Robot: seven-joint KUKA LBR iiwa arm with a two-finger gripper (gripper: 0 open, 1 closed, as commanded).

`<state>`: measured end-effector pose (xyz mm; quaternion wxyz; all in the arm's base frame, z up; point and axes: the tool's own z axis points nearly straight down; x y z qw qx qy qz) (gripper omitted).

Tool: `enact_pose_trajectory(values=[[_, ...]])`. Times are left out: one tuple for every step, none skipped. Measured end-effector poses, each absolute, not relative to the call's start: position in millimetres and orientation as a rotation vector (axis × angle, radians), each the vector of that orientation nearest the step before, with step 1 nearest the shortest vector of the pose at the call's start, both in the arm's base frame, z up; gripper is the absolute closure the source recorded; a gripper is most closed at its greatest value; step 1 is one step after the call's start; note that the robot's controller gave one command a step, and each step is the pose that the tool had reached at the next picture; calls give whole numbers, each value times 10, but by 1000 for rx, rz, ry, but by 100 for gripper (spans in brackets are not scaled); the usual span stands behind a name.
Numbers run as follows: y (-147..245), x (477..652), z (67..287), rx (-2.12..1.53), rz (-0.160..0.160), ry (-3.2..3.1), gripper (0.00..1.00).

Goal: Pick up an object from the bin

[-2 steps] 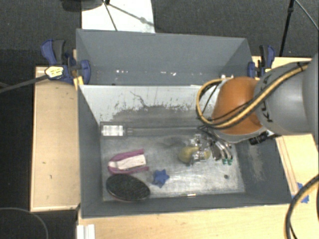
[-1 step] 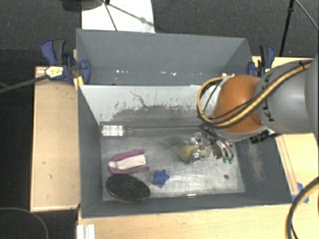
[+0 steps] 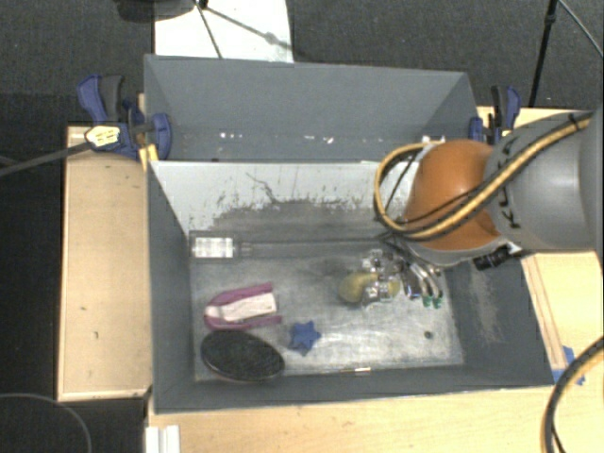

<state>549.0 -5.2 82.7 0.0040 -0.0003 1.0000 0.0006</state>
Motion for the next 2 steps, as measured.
enact_pose_trajectory(values=[[-53,5517,1657,2,1,3131,100],[-52,5530,1699,4,2,3135,100]])
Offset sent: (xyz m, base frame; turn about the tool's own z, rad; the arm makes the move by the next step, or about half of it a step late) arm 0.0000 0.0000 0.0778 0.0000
